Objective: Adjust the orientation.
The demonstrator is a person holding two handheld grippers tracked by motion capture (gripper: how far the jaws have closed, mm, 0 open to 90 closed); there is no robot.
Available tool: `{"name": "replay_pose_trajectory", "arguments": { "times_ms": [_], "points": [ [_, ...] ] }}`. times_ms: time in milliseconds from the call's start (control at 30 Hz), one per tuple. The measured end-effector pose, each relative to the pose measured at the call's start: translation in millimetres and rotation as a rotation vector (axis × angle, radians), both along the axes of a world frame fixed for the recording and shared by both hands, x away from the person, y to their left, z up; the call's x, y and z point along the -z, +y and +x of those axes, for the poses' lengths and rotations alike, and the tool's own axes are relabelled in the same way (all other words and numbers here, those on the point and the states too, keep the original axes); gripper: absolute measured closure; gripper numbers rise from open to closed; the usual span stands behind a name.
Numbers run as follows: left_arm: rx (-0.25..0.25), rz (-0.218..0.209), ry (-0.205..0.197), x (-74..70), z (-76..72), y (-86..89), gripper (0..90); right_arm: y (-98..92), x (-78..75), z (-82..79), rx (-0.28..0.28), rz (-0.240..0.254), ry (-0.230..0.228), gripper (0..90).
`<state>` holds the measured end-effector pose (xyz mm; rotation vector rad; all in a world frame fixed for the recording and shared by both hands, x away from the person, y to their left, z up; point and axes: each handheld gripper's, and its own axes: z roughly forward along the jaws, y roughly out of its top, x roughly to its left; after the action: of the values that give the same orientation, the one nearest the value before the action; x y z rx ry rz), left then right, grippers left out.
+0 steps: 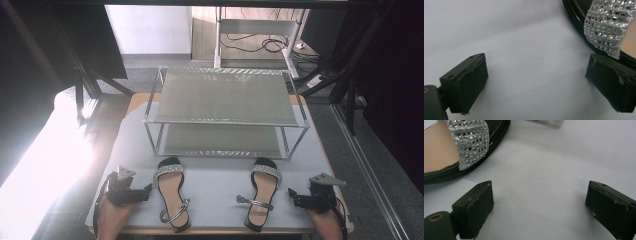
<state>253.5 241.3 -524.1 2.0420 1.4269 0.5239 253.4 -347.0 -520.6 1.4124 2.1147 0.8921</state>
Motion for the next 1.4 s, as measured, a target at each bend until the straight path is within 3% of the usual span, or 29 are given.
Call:
{"name": "replay_pose_trajectory", "arguments": {
  "times_ms": [1100,1400],
  "points": [
    [0.005,-0.02,0.007,-0.5,3.7,-1.1,0.0,0.1,0.1,-0.4,-0.004,-0.002,-0.004,8.1],
    [-0.003,0.001,-0.008,-2.3,10.8,-0.5,0.0,0.2,0.2,-0.4,-0.004,-0.002,-0.004,8.1]
  ]
}}
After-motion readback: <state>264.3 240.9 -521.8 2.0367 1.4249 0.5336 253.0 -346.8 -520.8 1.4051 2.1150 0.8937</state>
